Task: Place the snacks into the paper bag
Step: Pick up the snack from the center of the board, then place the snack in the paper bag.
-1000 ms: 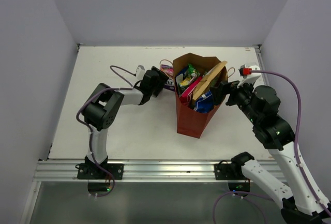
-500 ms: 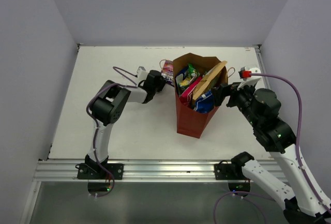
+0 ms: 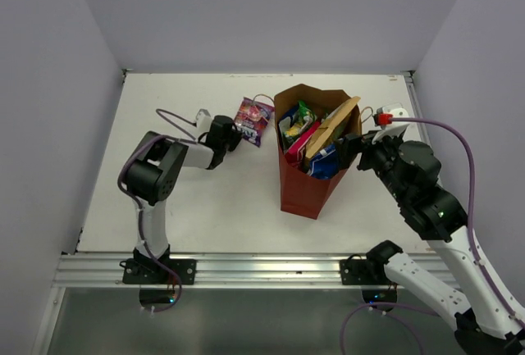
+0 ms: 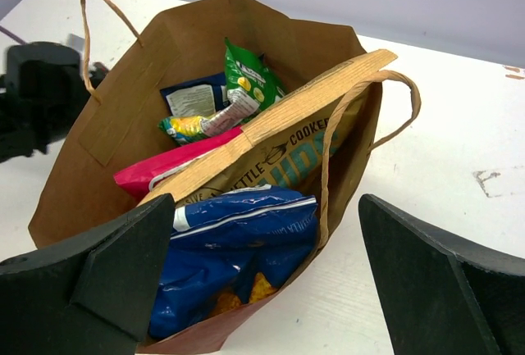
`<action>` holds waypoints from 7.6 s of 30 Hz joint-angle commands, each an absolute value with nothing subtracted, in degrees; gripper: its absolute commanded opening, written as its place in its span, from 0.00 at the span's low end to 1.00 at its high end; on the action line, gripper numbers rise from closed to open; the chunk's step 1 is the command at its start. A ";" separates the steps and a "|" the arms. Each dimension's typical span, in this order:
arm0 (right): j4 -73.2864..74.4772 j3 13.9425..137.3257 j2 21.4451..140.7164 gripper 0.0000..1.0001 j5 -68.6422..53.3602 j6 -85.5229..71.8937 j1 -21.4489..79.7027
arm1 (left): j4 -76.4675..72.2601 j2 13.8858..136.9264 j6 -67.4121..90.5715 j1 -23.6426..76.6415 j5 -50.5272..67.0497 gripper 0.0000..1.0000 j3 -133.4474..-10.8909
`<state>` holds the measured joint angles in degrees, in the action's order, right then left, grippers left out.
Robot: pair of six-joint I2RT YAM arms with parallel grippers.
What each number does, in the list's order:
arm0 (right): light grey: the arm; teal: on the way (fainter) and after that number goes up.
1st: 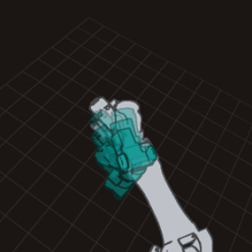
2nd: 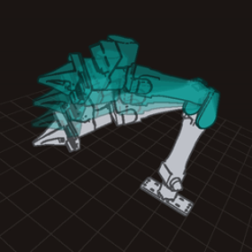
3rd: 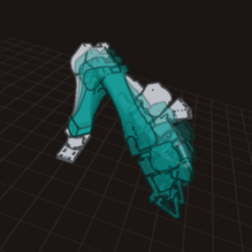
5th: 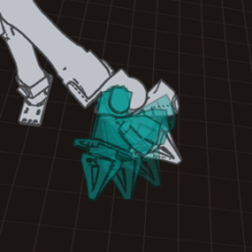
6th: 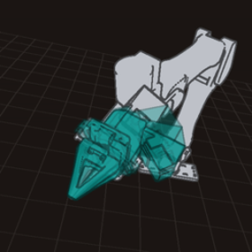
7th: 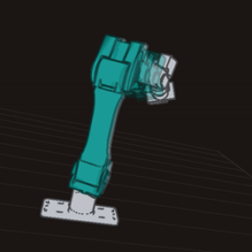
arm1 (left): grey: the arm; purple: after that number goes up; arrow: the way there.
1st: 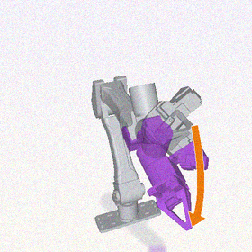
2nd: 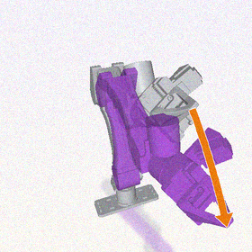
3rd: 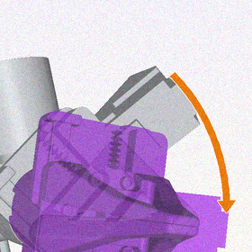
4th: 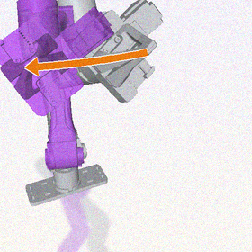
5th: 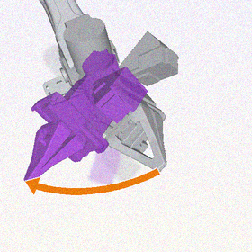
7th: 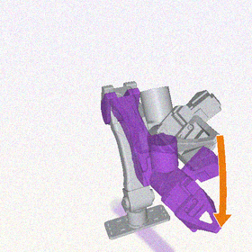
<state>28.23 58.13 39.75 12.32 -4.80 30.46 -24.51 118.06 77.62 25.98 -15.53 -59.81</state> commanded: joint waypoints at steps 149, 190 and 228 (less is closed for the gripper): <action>46.22 93.77 82.88 0.00 2.65 -29.18 34.63 | 16.79 87.37 19.61 40.25 3.78 0.01 -83.85; 46.85 95.19 89.73 0.00 -17.76 -18.55 26.90 | 12.66 82.44 13.54 40.34 7.38 0.00 -81.47; 41.05 90.09 87.88 0.17 5.80 -23.91 27.86 | 12.92 81.92 16.00 40.43 7.91 0.00 -81.83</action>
<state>44.05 91.24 85.71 3.75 -22.57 28.05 18.92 86.08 15.46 40.51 7.16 -79.83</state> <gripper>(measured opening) 0.185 0.027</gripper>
